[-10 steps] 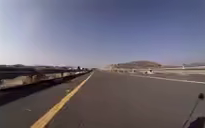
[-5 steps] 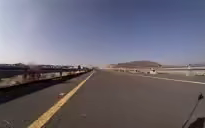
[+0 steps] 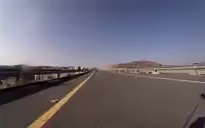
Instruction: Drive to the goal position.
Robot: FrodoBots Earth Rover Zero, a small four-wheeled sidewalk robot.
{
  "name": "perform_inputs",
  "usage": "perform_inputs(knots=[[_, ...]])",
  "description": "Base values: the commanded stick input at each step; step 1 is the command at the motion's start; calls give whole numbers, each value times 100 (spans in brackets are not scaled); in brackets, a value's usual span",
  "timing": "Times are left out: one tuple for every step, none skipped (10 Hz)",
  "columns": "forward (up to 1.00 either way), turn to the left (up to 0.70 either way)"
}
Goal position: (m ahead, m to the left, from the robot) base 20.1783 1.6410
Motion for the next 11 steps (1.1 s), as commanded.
perform_inputs(knots=[[85, 0], [85, 0], [85, 0], [85, 0], [85, 0], [85, 0], [85, 0], [85, 0], [85, 0], [85, 0], [85, 0]])
